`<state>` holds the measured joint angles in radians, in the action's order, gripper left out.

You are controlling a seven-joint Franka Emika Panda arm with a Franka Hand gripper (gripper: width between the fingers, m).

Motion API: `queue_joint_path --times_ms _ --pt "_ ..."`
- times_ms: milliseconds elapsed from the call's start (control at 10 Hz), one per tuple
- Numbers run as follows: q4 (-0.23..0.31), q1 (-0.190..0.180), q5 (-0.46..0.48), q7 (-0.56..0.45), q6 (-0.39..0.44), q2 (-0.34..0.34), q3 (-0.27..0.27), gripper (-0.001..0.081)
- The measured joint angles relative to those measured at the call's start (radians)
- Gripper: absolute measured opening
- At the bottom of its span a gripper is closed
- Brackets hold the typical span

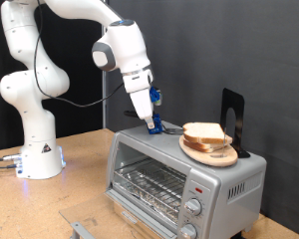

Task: Make a piece of toast with the oven

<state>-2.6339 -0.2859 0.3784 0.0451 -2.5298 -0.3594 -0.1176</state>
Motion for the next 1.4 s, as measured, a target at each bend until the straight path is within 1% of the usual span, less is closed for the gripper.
queue_joint_path --times_ms 700,800,900,1000,1100,1200,1400 --pt "-0.005 -0.011 0.030 -0.001 -0.039 0.023 0.000 0.0809" --pt "-0.005 -0.012 0.034 -0.003 -0.040 0.023 0.000 0.0687" --pt "-0.005 -0.012 0.036 -0.004 -0.040 0.023 0.000 0.0687" --pt "-0.005 -0.012 0.039 -0.004 -0.040 0.024 0.000 0.0493" --pt "-0.005 -0.012 0.044 -0.005 -0.040 0.025 0.000 0.0493" --pt "-0.005 -0.013 0.054 -0.008 -0.040 0.025 0.000 0.0400" --pt "-0.003 -0.019 0.098 -0.044 -0.042 0.025 0.001 0.0400"
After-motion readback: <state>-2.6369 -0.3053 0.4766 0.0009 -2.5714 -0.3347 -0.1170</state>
